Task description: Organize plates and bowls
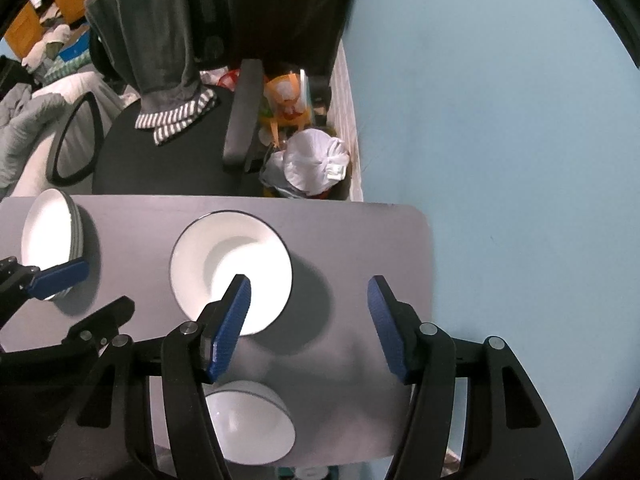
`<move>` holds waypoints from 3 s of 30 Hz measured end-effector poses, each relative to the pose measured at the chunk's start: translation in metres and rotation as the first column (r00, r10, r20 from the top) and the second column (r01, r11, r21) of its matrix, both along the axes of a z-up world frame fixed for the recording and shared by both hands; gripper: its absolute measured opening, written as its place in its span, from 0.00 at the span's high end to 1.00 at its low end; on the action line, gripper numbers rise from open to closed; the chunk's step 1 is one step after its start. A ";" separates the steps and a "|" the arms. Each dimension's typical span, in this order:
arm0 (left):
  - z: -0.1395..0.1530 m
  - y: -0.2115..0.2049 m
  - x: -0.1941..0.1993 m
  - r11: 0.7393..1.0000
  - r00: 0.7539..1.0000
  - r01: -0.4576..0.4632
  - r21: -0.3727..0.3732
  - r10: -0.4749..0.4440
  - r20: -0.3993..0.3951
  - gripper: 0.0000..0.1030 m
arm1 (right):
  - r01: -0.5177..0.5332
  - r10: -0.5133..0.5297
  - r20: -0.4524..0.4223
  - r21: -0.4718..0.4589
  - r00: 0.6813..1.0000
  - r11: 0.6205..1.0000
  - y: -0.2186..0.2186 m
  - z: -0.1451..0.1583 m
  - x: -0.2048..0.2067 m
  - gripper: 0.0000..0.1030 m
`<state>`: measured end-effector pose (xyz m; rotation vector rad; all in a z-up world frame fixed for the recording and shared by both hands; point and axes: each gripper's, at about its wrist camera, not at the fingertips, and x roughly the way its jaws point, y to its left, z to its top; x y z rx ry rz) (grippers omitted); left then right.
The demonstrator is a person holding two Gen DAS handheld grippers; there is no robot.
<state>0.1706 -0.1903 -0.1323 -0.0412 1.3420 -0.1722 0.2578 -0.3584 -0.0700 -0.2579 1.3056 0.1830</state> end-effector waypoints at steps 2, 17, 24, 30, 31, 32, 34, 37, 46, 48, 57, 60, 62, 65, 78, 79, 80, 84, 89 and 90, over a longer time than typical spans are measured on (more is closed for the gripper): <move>0.003 0.000 -0.006 1.000 1.000 0.003 -0.006 -0.003 0.010 0.43 | 0.010 -0.010 0.003 0.010 1.000 1.000 -0.001 0.004 -0.004 0.42; 0.015 -0.003 -0.045 0.997 0.997 0.075 -0.035 -0.075 0.017 0.41 | 0.083 -0.082 -0.008 0.045 0.997 0.996 -0.015 0.014 -0.043 0.42; 0.007 -0.006 -0.060 0.992 0.993 0.119 -0.030 -0.120 -0.003 0.41 | 0.123 -0.122 -0.024 0.069 0.992 0.990 -0.024 0.010 -0.061 0.42; 0.008 -0.008 -0.068 0.988 0.989 0.150 -0.042 -0.150 0.000 0.41 | 0.144 -0.142 -0.030 0.061 0.989 0.988 -0.031 0.008 -0.078 0.42; 0.008 -0.009 -0.069 0.986 0.987 0.158 -0.045 -0.158 0.001 0.41 | 0.149 -0.147 -0.034 0.062 0.989 0.987 -0.033 0.007 -0.080 0.42; 0.007 -0.011 -0.070 0.985 0.986 0.165 -0.047 -0.165 0.001 0.41 | 0.152 -0.150 -0.037 0.062 0.988 0.986 -0.034 0.007 -0.083 0.42; 0.007 -0.013 -0.073 0.983 0.984 0.179 -0.047 -0.179 -0.002 0.41 | 0.160 -0.158 -0.039 0.061 0.987 0.985 -0.037 0.007 -0.088 0.42; 0.005 -0.018 -0.077 0.979 0.980 0.199 -0.050 -0.200 -0.007 0.41 | 0.178 -0.175 -0.044 0.060 0.984 0.982 -0.042 0.006 -0.095 0.42; -0.008 -0.035 -0.082 0.967 0.967 0.249 -0.059 -0.251 -0.032 0.41 | 0.230 -0.226 -0.066 0.054 0.972 0.972 -0.058 -0.010 -0.111 0.42; -0.013 -0.039 -0.083 0.965 0.966 0.253 -0.063 -0.256 -0.043 0.41 | 0.238 -0.233 -0.073 0.058 0.970 0.970 -0.061 -0.017 -0.114 0.42; -0.040 -0.050 -0.083 0.958 0.954 0.277 -0.075 -0.283 -0.095 0.41 | 0.271 -0.263 -0.114 0.061 0.958 0.961 -0.072 -0.054 -0.127 0.42; -0.050 -0.054 -0.083 0.956 0.951 0.284 -0.071 -0.290 -0.107 0.41 | 0.275 -0.266 -0.125 0.062 0.956 0.959 -0.073 -0.065 -0.131 0.42; -0.056 -0.055 -0.083 0.956 0.950 0.285 -0.071 -0.292 -0.113 0.41 | 0.279 -0.268 -0.135 0.070 0.954 0.958 -0.073 -0.072 -0.132 0.42; -0.068 -0.056 -0.082 0.957 0.947 0.282 -0.072 -0.290 -0.135 0.41 | 0.288 -0.275 -0.147 0.074 0.950 0.955 -0.074 -0.083 -0.133 0.42; -0.108 -0.061 -0.080 0.962 0.941 0.271 -0.045 -0.275 -0.198 0.41 | 0.320 -0.297 -0.200 0.096 0.934 0.942 -0.077 -0.125 -0.137 0.42; -0.110 -0.062 -0.080 0.963 0.941 0.267 -0.048 -0.271 -0.203 0.41 | 0.319 -0.296 -0.198 0.097 0.934 0.943 -0.077 -0.126 -0.137 0.42; -0.112 -0.063 -0.080 0.963 0.941 0.263 -0.053 -0.268 -0.206 0.41 | 0.314 -0.291 -0.197 0.098 0.936 0.944 -0.076 -0.127 -0.137 0.42; -0.120 -0.067 -0.080 0.964 0.939 0.262 -0.042 -0.264 -0.218 0.41 | 0.306 -0.288 -0.186 0.078 0.939 0.949 -0.077 -0.130 -0.137 0.42; -0.126 -0.071 -0.081 0.966 0.938 0.252 -0.047 -0.256 -0.233 0.41 | 0.323 -0.301 -0.206 0.083 0.931 0.943 -0.083 -0.138 -0.141 0.43; -0.127 -0.072 -0.081 0.967 0.938 0.250 -0.049 -0.255 -0.236 0.41 | 0.321 -0.298 -0.210 0.083 0.931 0.944 -0.083 -0.139 -0.142 0.44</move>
